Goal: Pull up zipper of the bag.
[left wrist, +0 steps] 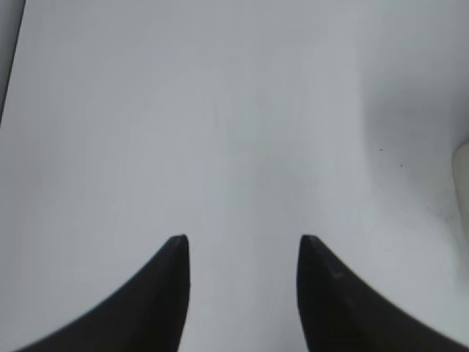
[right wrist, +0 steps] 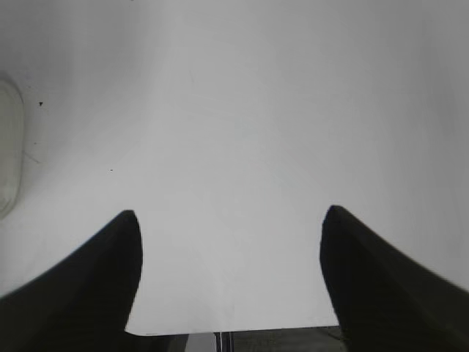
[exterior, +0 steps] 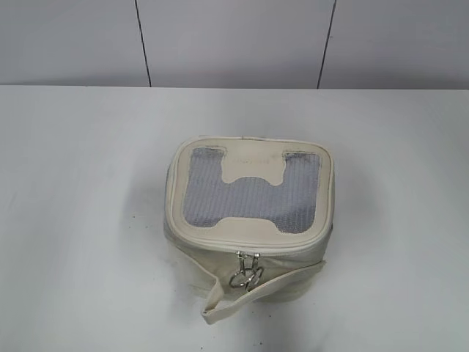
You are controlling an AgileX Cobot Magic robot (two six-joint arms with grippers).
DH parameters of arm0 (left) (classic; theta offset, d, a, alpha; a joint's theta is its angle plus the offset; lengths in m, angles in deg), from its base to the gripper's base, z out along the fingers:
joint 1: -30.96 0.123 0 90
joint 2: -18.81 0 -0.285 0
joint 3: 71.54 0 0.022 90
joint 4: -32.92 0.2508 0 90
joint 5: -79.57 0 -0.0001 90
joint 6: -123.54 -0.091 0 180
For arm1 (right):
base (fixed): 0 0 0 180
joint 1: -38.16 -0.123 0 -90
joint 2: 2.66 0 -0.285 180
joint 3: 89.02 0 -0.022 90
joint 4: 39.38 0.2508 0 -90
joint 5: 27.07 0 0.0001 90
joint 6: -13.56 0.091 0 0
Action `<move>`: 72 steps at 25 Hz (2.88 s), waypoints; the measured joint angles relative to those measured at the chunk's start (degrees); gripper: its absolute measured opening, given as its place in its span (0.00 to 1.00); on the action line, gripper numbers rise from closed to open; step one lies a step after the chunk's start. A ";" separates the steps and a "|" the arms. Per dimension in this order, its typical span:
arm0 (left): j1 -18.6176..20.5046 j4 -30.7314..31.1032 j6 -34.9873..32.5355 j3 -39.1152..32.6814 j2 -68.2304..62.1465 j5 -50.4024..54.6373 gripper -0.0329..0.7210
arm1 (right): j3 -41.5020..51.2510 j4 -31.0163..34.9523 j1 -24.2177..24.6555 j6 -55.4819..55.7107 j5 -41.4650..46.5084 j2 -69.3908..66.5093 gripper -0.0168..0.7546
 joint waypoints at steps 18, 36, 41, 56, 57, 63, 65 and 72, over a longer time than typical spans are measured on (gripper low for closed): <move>0.00 -7.35 -4.91 -30.81 54.52 -7.90 0.53 | 23.69 -1.59 0.00 -1.87 2.05 43.37 0.78; 0.00 -7.62 -6.99 -31.29 55.76 -7.32 0.53 | 24.02 -1.49 0.00 -2.66 2.22 58.24 0.78; 0.00 -7.62 -7.05 -31.29 55.76 -7.32 0.53 | 24.02 -1.49 0.00 -2.66 2.22 58.24 0.78; 0.00 -7.57 -7.05 -31.34 56.80 -7.32 0.53 | 24.02 -1.30 0.00 -2.66 2.22 59.13 0.78; 0.00 -7.57 -7.05 -31.34 56.80 -7.32 0.53 | 24.02 -1.25 0.00 -2.66 2.22 59.64 0.78; 0.47 -7.57 -7.05 -31.35 56.80 -7.32 0.53 | 24.13 -1.11 0.00 -2.66 2.22 62.33 0.78; 0.47 -7.57 -7.05 -31.35 56.80 -7.32 0.53 | 24.19 -1.06 0.00 -2.66 2.22 62.33 0.78; 0.47 -7.57 -7.05 -31.35 56.80 -7.32 0.53 | 24.18 -1.06 0.00 -2.66 2.22 62.33 0.78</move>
